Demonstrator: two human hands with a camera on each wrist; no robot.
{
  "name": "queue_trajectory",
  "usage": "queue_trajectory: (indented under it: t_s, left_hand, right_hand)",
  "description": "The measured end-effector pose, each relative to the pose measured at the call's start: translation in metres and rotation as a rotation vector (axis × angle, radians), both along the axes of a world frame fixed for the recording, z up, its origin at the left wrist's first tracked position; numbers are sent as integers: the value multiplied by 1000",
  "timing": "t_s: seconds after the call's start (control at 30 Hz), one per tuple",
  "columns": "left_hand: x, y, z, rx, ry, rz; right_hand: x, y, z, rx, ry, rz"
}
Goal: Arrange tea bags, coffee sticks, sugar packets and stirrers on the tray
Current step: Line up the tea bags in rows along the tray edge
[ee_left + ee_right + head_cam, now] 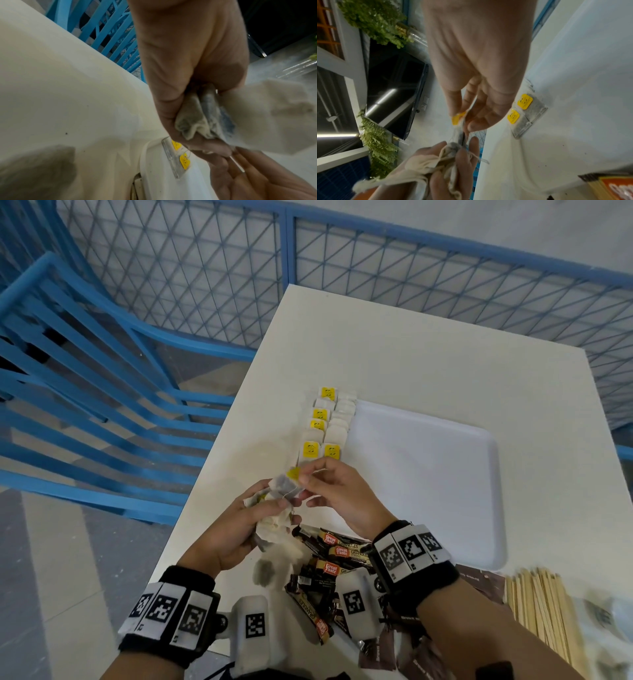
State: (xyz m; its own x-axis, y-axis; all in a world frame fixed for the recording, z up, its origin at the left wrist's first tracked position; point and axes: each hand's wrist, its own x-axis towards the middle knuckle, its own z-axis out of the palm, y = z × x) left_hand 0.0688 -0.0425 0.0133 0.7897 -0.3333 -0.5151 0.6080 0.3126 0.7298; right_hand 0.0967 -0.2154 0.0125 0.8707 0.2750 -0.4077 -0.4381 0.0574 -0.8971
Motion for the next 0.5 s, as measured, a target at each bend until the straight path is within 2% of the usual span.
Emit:
queue_trajectory:
  t_s: [0.13, 0.27, 0.4, 0.5]
  left_hand:
    - [-1, 1, 0, 42, 9, -4]
    - [-4, 10, 0, 125, 36, -7]
    - [-7, 21, -1, 184, 33, -18]
    - [-10, 28, -1, 194, 27, 4]
  right_hand:
    - [1, 1, -3, -74, -48, -68]
    - [2, -3, -4, -60, -16, -118]
    - [2, -8, -2, 23, 24, -154]
    - [4, -12, -1, 161, 57, -210]
